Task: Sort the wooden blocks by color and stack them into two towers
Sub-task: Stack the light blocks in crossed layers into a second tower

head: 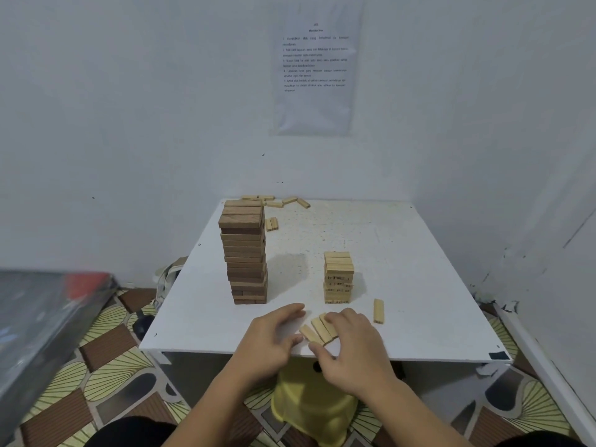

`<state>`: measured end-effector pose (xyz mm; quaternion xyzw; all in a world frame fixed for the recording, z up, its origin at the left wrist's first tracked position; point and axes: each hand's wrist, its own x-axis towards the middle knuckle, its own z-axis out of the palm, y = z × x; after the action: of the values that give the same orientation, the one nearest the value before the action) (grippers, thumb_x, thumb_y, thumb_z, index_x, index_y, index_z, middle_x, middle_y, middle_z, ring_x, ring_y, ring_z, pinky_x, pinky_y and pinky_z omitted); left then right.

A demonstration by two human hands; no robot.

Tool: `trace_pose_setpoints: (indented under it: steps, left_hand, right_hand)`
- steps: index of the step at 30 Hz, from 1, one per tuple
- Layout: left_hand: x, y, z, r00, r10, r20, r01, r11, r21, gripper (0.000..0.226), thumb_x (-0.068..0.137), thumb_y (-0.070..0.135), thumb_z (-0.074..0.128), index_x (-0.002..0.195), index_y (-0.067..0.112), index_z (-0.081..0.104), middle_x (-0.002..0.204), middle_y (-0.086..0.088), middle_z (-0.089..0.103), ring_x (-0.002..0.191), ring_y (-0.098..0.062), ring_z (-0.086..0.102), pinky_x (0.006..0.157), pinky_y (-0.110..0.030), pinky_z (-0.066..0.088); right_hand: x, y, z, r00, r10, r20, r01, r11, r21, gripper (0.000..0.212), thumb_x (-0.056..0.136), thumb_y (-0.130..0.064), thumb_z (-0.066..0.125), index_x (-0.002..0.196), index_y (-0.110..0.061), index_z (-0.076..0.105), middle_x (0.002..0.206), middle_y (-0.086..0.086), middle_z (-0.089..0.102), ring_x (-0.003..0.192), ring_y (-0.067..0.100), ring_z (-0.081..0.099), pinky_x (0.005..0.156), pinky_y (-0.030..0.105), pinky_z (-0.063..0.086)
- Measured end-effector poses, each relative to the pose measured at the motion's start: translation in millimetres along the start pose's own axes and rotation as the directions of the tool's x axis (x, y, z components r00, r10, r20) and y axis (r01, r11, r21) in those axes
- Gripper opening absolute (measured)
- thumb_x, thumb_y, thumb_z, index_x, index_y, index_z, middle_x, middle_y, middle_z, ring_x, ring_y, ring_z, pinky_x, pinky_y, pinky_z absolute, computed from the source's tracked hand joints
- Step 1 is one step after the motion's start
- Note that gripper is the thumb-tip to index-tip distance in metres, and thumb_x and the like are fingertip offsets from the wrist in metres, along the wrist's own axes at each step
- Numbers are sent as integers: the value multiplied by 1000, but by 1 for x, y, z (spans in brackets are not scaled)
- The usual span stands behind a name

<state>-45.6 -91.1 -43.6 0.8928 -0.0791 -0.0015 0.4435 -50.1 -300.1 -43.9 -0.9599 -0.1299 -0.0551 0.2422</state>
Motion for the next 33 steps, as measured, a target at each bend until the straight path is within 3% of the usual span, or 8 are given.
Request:
trace_pose_setpoints:
  steps: [5,12,16,19,22,25,29,33]
  left_hand:
    - [-2,0,0,999,39,-16,-39,999,5,47,93,17,71,135,37,63,131,28,63,126,12,52,113,-14,38]
    - [-3,-1,2,997,70,14,-71,996,48,47,92,29,70,136,40,59,135,25,59,127,9,50,113,-16,38]
    - [-8,2,10,989,145,0,-142,973,183,44,106,34,51,150,29,48,149,15,50,132,17,34,121,-20,26]
    - [-19,8,22,993,121,-15,-103,901,421,60,109,45,27,163,20,24,168,8,25,156,-6,12,125,-22,3]
    - [-27,9,36,1000,17,-4,-11,807,590,72,102,52,1,166,19,6,173,6,1,159,-12,-10,129,-36,-4]
    - [-26,8,42,1000,20,0,-16,774,633,75,98,50,-9,166,22,5,173,5,-2,158,-11,-13,128,-37,-6]
    - [-28,8,42,999,37,25,-44,736,676,73,99,49,-11,166,24,2,172,8,-7,158,-13,-15,128,-38,-7]
    - [-27,4,42,998,55,35,-64,725,686,84,94,52,-25,166,22,8,173,5,3,158,-16,-9,127,-42,-3]
  right_hand:
    - [4,-8,6,999,35,-14,-36,997,-71,56,84,-65,50,130,-33,54,119,-12,50,109,14,48,91,35,44]
    - [12,7,-13,971,-158,181,155,987,30,49,97,-48,56,144,-34,52,137,-18,45,122,10,39,109,32,39]
    - [-4,8,-11,990,-59,130,64,997,-33,70,93,-63,46,154,-29,39,151,-16,37,135,11,32,116,37,33]
    - [-23,3,-2,997,73,-14,-74,990,-123,87,85,-72,36,156,-22,36,154,-8,40,140,18,33,116,43,31]
    - [-28,-5,3,988,125,91,-101,969,-227,97,82,-71,34,163,-19,16,168,-3,16,152,25,14,122,46,15]
    - [-27,-12,5,977,146,155,-99,956,-275,97,83,-61,39,163,-19,6,171,-2,0,154,30,2,122,49,8]
    - [-28,-13,5,975,147,169,-97,958,-271,98,81,-55,43,164,-18,7,171,0,2,152,32,5,120,52,10]
    - [-28,-12,5,972,140,191,-84,957,-278,98,81,-52,43,164,-17,3,171,-1,0,153,33,3,121,52,9]
